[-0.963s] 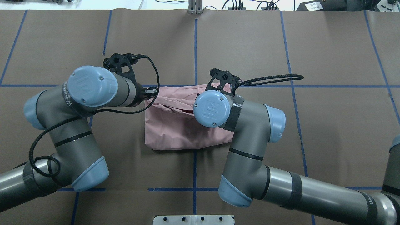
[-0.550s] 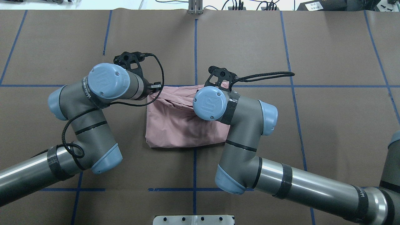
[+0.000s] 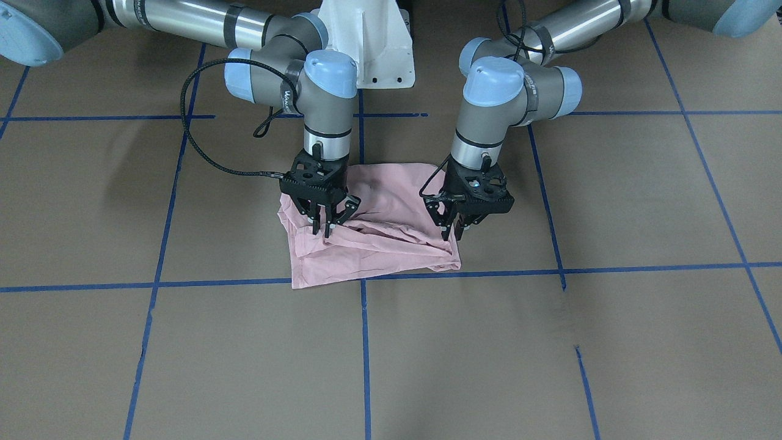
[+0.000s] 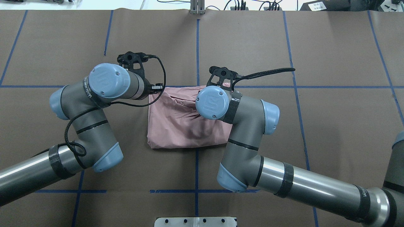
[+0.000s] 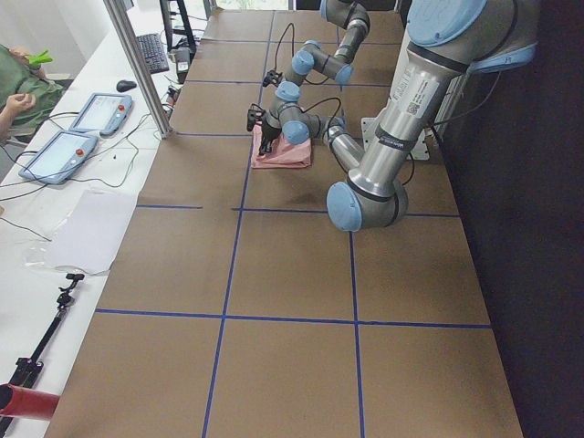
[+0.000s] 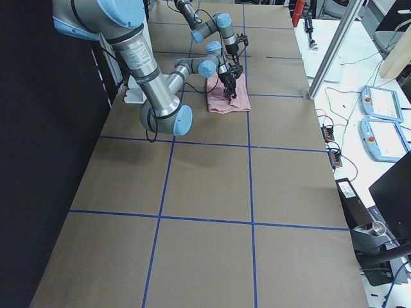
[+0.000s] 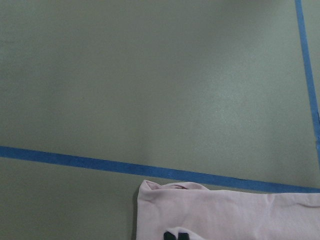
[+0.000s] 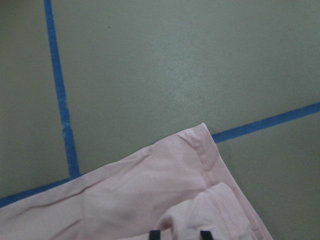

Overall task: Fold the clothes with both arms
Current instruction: 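Lower the folded edge onto the far half with both grippers, then release the shirt and raise both grippers away from it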

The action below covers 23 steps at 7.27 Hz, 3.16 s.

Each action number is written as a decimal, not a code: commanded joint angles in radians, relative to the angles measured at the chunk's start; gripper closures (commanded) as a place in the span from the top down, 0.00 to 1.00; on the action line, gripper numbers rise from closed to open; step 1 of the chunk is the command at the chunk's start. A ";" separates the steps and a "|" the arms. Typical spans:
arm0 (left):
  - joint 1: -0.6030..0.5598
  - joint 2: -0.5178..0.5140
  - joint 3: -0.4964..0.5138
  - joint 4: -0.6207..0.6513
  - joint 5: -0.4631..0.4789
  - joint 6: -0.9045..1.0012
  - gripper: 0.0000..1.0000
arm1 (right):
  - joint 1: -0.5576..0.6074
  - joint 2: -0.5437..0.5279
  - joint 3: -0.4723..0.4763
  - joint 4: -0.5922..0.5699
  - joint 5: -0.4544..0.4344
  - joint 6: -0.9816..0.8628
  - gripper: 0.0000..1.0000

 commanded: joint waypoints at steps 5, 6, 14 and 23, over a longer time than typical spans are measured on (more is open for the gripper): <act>-0.067 0.075 -0.107 0.001 -0.127 0.162 1.00 | -0.072 0.019 -0.007 -0.007 0.032 -0.243 1.00; -0.067 0.075 -0.109 0.001 -0.129 0.162 1.00 | -0.064 0.019 -0.042 -0.007 0.004 -0.247 1.00; -0.060 0.067 -0.091 0.001 -0.127 0.134 1.00 | 0.255 0.038 -0.251 0.145 0.230 -0.655 1.00; -0.005 -0.071 0.169 -0.070 -0.075 -0.121 0.53 | 0.255 0.036 -0.222 0.154 0.291 -0.613 1.00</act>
